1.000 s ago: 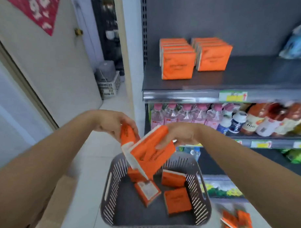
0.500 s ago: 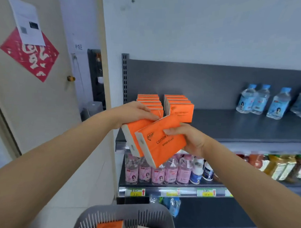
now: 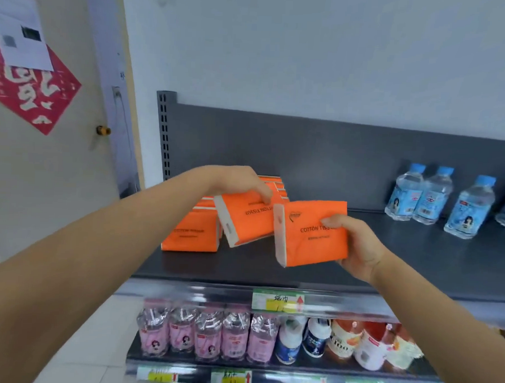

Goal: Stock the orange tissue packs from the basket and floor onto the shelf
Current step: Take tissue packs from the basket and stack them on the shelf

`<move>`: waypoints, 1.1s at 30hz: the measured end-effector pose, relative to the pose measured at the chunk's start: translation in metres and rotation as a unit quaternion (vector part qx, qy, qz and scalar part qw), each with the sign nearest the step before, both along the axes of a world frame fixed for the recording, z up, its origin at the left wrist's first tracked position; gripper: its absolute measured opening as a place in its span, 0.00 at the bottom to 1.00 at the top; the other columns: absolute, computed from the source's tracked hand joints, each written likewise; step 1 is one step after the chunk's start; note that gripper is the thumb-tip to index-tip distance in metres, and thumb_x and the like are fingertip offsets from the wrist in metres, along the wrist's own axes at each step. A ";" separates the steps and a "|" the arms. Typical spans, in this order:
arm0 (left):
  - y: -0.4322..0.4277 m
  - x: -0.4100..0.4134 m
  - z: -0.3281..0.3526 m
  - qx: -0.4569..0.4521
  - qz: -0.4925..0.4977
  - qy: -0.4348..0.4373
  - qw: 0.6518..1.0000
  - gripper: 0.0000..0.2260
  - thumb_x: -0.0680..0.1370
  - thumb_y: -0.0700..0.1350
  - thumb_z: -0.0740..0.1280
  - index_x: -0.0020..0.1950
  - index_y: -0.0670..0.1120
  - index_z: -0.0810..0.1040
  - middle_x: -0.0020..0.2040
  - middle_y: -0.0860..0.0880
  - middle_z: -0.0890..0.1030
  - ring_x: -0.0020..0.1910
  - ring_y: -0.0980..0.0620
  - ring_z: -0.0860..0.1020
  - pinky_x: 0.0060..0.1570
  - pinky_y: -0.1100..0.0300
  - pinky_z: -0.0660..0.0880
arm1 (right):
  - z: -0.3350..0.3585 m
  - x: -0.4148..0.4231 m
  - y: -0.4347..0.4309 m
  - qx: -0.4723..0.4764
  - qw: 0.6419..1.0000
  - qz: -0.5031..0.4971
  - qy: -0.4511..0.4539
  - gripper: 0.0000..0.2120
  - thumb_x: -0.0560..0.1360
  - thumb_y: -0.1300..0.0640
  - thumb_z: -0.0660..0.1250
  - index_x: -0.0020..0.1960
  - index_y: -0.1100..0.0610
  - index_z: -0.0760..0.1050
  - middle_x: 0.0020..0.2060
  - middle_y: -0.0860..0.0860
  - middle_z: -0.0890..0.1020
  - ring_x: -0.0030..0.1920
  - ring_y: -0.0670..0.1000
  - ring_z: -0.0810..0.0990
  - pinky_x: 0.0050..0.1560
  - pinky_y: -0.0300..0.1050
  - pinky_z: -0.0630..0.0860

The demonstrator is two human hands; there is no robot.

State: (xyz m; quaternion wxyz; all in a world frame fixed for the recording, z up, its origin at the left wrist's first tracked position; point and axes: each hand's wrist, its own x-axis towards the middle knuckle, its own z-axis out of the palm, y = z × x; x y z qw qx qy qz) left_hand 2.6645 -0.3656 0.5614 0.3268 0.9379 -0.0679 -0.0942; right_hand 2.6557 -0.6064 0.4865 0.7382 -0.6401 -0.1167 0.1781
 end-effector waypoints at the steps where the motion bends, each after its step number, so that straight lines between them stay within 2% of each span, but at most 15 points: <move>1: -0.003 0.008 0.000 -0.001 -0.001 0.003 1.000 0.17 0.66 0.53 0.73 0.48 0.44 0.82 0.50 0.44 0.84 0.46 0.46 0.83 0.54 0.50 0.77 | -0.001 0.008 -0.006 -0.005 1.000 -0.003 0.000 0.16 0.62 0.56 0.67 0.50 0.54 0.80 0.44 0.54 0.86 0.43 0.52 0.84 0.47 0.47 0.78; 3: -0.008 0.020 -0.002 -0.036 -0.004 0.009 0.999 0.18 0.70 0.49 0.74 0.57 0.45 0.79 0.54 0.45 0.83 0.51 0.45 0.83 0.56 0.49 0.79 | -0.004 0.022 -0.017 -0.013 1.000 -0.010 0.003 0.17 0.62 0.56 0.67 0.51 0.54 0.80 0.46 0.54 0.86 0.44 0.53 0.84 0.50 0.49 0.76; 5: -0.011 0.028 -0.004 -0.107 -0.003 0.009 0.994 0.18 0.72 0.45 0.73 0.61 0.49 0.76 0.55 0.48 0.83 0.52 0.46 0.82 0.55 0.48 0.79 | -0.008 0.033 -0.025 -0.008 1.000 -0.007 0.011 0.19 0.60 0.56 0.68 0.52 0.55 0.80 0.45 0.55 0.86 0.44 0.54 0.83 0.48 0.49 0.77; 9: -0.008 0.040 -0.007 -0.217 0.022 -0.026 0.976 0.17 0.71 0.40 0.74 0.59 0.48 0.77 0.54 0.47 0.83 0.53 0.46 0.82 0.53 0.49 0.80 | -0.011 0.046 -0.026 -0.021 0.999 0.045 0.009 0.22 0.58 0.57 0.70 0.52 0.53 0.80 0.45 0.54 0.86 0.42 0.52 0.85 0.38 0.44 0.79; 12: -0.008 0.044 -0.013 -0.271 0.053 -0.064 0.959 0.18 0.69 0.40 0.76 0.56 0.46 0.78 0.51 0.47 0.84 0.53 0.47 0.83 0.50 0.55 0.80 | -0.010 0.051 -0.012 -0.015 0.996 0.086 -0.004 0.17 0.64 0.58 0.67 0.53 0.51 0.80 0.47 0.54 0.86 0.44 0.52 0.86 0.38 0.44 0.81; 15: -0.009 0.045 -0.022 -0.315 0.087 -0.070 0.942 0.20 0.68 0.41 0.77 0.57 0.44 0.75 0.53 0.44 0.83 0.52 0.47 0.83 0.53 0.52 0.80 | -0.014 0.056 0.001 0.012 0.996 0.088 -0.003 0.16 0.66 0.58 0.67 0.53 0.52 0.80 0.48 0.54 0.86 0.45 0.52 0.86 0.39 0.44 0.81; 17: -0.001 0.043 -0.027 -0.253 0.084 -0.067 0.961 0.21 0.68 0.42 0.78 0.56 0.44 0.72 0.53 0.44 0.82 0.49 0.47 0.83 0.51 0.51 0.81 | -0.015 0.059 0.005 0.007 0.997 0.071 -0.023 0.16 0.65 0.57 0.68 0.52 0.52 0.81 0.48 0.54 0.86 0.45 0.52 0.85 0.40 0.45 0.81; 20: 0.013 0.037 -0.031 -0.041 0.018 -0.060 0.997 0.31 0.64 0.43 0.80 0.61 0.50 0.68 0.57 0.45 0.79 0.51 0.47 0.80 0.53 0.47 0.80 | -0.009 0.066 0.008 -0.023 0.996 0.058 -0.069 0.18 0.61 0.59 0.72 0.51 0.54 0.82 0.46 0.56 0.86 0.45 0.54 0.85 0.40 0.44 0.80; 22: 0.015 0.036 -0.035 0.085 -0.031 -0.082 0.992 0.40 0.64 0.44 0.79 0.70 0.54 0.62 0.58 0.49 0.77 0.54 0.48 0.77 0.56 0.48 0.77 | -0.004 0.070 0.013 -0.051 0.992 0.067 -0.089 0.20 0.59 0.59 0.75 0.51 0.56 0.82 0.47 0.57 0.86 0.45 0.54 0.85 0.40 0.44 0.81; 23: 0.013 0.036 -0.036 0.117 -0.047 -0.097 0.987 0.41 0.64 0.44 0.78 0.72 0.55 0.60 0.56 0.51 0.76 0.53 0.50 0.76 0.55 0.51 0.76 | -0.003 0.071 0.015 -0.066 0.991 0.070 -0.096 0.20 0.60 0.60 0.75 0.52 0.56 0.82 0.47 0.57 0.86 0.45 0.55 0.85 0.41 0.44 0.81; 25: 0.012 0.039 -0.038 0.132 -0.063 -0.122 0.982 0.38 0.65 0.44 0.78 0.70 0.56 0.65 0.53 0.54 0.76 0.49 0.53 0.75 0.52 0.54 0.75 | -0.003 0.072 0.018 -0.086 0.988 0.067 -0.105 0.19 0.61 0.61 0.73 0.53 0.56 0.82 0.48 0.56 0.86 0.46 0.55 0.85 0.46 0.47 0.81; 27: 0.012 0.043 -0.041 0.134 -0.071 -0.154 0.976 0.29 0.64 0.46 0.79 0.62 0.54 0.74 0.53 0.53 0.77 0.52 0.53 0.75 0.55 0.50 0.75 | -0.007 0.072 0.016 -0.096 0.988 0.055 -0.108 0.20 0.61 0.61 0.74 0.53 0.56 0.82 0.48 0.57 0.86 0.47 0.56 0.85 0.50 0.49 0.80; 29: 0.011 0.046 -0.048 0.134 -0.073 -0.168 0.974 0.24 0.64 0.48 0.79 0.57 0.52 0.78 0.54 0.52 0.76 0.55 0.53 0.73 0.58 0.49 0.73 | -0.011 0.072 0.011 -0.113 0.986 0.044 -0.115 0.22 0.60 0.60 0.74 0.54 0.57 0.82 0.48 0.57 0.86 0.48 0.56 0.85 0.52 0.50 0.79; 31: 0.007 0.047 -0.054 0.153 -0.069 -0.178 0.970 0.25 0.65 0.51 0.79 0.61 0.53 0.78 0.56 0.51 0.74 0.57 0.52 0.71 0.60 0.52 0.72 | -0.015 0.073 0.007 -0.132 0.984 0.027 -0.115 0.25 0.55 0.59 0.74 0.54 0.56 0.82 0.46 0.56 0.86 0.47 0.56 0.84 0.51 0.50 0.78; 33: 0.004 0.047 -0.056 0.241 -0.062 -0.214 0.945 0.30 0.66 0.58 0.77 0.66 0.55 0.75 0.59 0.49 0.71 0.59 0.50 0.69 0.60 0.54 0.70 | -0.019 0.074 0.004 -0.139 0.985 0.006 -0.102 0.26 0.52 0.59 0.70 0.51 0.56 0.81 0.41 0.54 0.85 0.43 0.55 0.83 0.49 0.48 0.77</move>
